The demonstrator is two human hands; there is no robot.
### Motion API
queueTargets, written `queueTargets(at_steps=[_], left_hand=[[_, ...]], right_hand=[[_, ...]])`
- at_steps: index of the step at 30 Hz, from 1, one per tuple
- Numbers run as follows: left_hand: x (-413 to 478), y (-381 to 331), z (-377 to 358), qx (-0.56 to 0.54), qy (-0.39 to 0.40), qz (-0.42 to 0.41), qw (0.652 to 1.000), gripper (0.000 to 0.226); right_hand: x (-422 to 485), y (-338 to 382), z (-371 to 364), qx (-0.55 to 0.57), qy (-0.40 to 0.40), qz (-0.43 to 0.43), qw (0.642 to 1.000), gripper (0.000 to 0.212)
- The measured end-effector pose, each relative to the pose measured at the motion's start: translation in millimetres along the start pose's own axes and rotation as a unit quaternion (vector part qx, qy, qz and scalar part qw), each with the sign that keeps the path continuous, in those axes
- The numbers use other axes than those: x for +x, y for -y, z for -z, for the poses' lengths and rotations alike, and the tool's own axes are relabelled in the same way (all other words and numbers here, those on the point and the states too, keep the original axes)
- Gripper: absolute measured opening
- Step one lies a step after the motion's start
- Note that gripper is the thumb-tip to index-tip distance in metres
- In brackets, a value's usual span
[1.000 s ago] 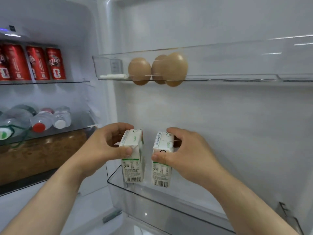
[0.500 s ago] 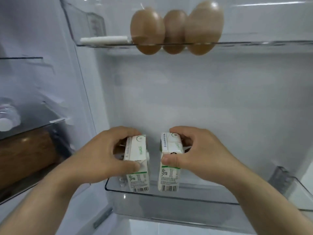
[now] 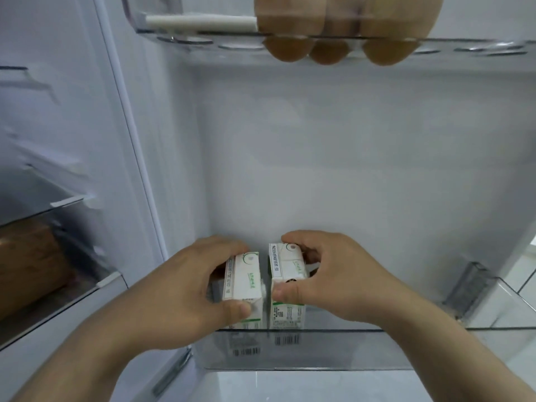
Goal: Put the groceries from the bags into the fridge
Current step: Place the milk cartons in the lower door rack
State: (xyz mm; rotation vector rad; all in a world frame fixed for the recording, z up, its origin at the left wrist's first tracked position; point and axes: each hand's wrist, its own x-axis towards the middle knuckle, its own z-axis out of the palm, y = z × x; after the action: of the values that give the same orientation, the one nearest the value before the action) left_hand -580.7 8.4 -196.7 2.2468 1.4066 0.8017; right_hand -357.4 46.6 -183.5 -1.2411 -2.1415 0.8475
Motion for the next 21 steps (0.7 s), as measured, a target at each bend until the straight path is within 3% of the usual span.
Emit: queueTargets(at_steps=[4,9,15,17,21], left_hand=[[-3.7,6.7,-6.0,0.030,-0.021,-0.016,0.999,0.056],[-10.0,6.8,-11.9,0.055,-0.046,-0.029,0.997,0.053],[-13.8,2.4,-13.6,0.091,-0.040,-0.018,0.995,0.054],[-15.6,2.2,-13.9,0.158,-0.039,-0.028,0.986,0.053],[-11.6,-7.5,-2.4,0.309,-0.050,-0.049,0.949,0.047]], right_hand=[[1.6,-4.7,-5.5,-0.036,0.014,-0.012,0.999,0.052],[1.1,-10.1,-8.6,-0.039,0.025,-0.026,0.999,0.043],[-3.2,-11.6,-6.9,-0.033,0.040,-0.043,0.998,0.081],[-5.6,-12.6,-2.7,-0.027,0.066,-0.039,0.997,0.075],[-6.1,-13.3,1.1,-0.005,0.089,-0.021,0.996,0.043]])
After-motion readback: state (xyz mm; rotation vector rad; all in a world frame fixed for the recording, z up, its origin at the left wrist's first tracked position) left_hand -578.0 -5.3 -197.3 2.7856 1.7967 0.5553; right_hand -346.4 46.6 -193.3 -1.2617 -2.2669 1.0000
